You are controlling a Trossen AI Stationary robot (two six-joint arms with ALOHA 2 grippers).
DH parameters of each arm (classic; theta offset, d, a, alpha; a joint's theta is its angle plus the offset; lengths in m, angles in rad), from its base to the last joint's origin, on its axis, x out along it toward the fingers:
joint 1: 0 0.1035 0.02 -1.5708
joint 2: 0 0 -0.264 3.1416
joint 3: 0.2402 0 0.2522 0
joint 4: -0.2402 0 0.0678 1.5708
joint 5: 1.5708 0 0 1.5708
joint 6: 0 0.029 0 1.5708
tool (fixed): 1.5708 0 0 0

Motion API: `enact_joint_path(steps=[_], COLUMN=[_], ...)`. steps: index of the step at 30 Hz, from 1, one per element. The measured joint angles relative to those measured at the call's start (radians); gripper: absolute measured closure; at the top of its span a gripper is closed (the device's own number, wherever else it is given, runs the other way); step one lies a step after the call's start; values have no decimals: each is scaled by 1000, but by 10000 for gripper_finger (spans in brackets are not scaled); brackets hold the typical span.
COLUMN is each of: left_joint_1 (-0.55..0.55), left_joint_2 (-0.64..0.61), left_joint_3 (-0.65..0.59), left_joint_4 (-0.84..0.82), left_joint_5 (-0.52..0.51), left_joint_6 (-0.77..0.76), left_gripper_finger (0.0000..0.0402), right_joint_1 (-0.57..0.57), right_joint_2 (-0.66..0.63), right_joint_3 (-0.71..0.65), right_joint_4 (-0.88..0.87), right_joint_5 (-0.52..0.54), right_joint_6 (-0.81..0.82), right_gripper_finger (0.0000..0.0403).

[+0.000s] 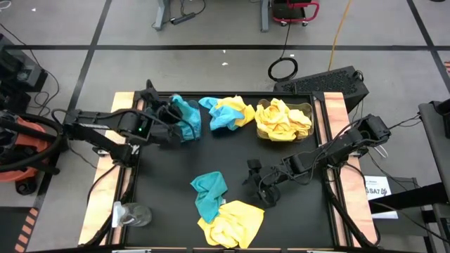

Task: Sort microfiber towel by color & place in baskets
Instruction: Put the blue microfiber cloth into the left transparent bin

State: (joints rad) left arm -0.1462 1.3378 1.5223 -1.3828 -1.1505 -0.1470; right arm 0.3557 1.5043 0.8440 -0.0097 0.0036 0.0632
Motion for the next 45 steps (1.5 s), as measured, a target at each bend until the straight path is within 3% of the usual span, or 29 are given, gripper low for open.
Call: enact_joint_path(steps=[11,19,25,31,45], left_joint_1=[137,252,316,388,584], left_joint_2=[-13,-13,-13,-13,-12], left_joint_3=[-3,-101,-211,-302,-475], left_joint_4=[-62,-52,165,431,573], left_joint_5=[64,136,210,359,674], left_joint_6=[-8,8,141,282,312], left_gripper_finger=[400,400,400,400,400], right_joint_1=[0,0,0,2,26], right_joint_2=[0,0,0,0,-1], right_joint_3=[0,0,0,0,0], right_joint_4=[13,14,15,16,18], right_joint_5=[1,1,0,0,25], right_joint_6=[-3,-3,-3,1,-3], right_gripper_finger=[188,188,188,188,188])
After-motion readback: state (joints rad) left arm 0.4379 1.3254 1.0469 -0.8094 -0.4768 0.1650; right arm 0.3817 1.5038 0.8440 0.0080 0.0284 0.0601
